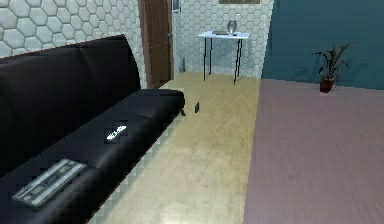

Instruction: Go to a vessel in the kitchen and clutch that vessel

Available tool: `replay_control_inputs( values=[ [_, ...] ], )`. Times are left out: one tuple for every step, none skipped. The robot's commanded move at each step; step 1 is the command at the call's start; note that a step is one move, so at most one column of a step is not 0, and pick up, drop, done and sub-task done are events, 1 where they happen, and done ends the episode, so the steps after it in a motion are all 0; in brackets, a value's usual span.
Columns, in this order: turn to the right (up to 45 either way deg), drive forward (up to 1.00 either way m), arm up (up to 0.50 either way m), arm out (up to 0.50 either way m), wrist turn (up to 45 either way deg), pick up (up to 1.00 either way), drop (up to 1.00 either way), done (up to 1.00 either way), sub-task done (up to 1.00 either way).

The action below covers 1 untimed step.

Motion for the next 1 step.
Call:
replay_control_inputs(
  values=[
    [0.0, 0.0, 0.0, 0.0, 45.0, 0.0, 0.0, 0.0, 0.0]
  ],
)
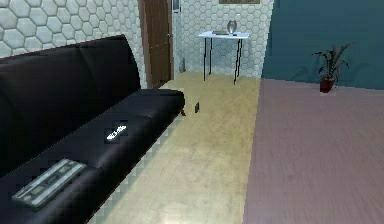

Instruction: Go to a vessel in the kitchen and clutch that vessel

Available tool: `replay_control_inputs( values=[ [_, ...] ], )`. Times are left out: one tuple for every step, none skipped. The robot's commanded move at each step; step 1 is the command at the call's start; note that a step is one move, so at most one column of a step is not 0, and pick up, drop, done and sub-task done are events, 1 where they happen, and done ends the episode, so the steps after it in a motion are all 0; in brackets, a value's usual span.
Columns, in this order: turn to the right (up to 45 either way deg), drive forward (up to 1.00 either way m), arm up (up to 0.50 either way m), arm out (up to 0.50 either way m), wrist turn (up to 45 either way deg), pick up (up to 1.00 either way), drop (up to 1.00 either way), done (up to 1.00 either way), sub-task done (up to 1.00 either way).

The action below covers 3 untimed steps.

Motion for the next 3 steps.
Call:
replay_control_inputs(
  values=[
    [0.0, 0.0, 0.0, 0.0, 45.0, 0.0, 0.0, 0.0, 0.0],
    [0.0, 0.0, 0.0, 0.0, 45.0, 0.0, 0.0, 0.0, 0.0],
    [0.0, 0.0, 0.0, 0.0, 21.0, 0.0, 0.0, 0.0, 0.0]
  ],
)
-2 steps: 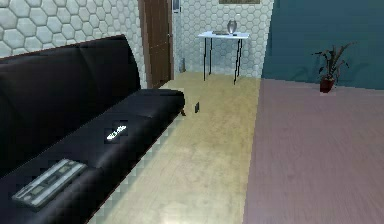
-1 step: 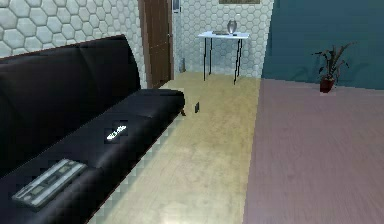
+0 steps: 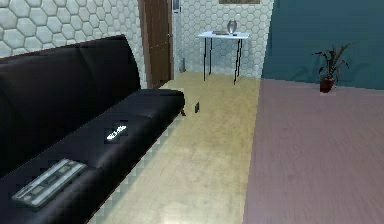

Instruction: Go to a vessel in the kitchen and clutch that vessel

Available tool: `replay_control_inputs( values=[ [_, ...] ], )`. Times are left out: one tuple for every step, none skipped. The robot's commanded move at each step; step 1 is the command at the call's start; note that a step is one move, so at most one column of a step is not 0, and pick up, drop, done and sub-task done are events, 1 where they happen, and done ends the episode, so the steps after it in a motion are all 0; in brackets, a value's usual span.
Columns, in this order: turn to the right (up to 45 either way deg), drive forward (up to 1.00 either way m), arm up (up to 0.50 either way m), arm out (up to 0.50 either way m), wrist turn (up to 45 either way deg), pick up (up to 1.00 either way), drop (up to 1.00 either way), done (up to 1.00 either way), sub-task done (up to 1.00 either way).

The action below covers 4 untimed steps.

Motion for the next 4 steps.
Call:
replay_control_inputs(
  values=[
    [0.0, 0.0, -0.28, 0.0, 0.0, 0.0, 0.0, 0.0, 0.0],
    [0.0, 0.0, 0.0, 0.0, 0.0, 1.0, 0.0, 0.0, 0.0],
    [0.0, 0.0, 0.1, 0.0, 0.0, 0.0, 0.0, 0.0, 0.0],
    [0.0, 0.0, 0.0, 0.0, 0.0, 0.0, 0.0, 1.0, 0.0]
  ],
)
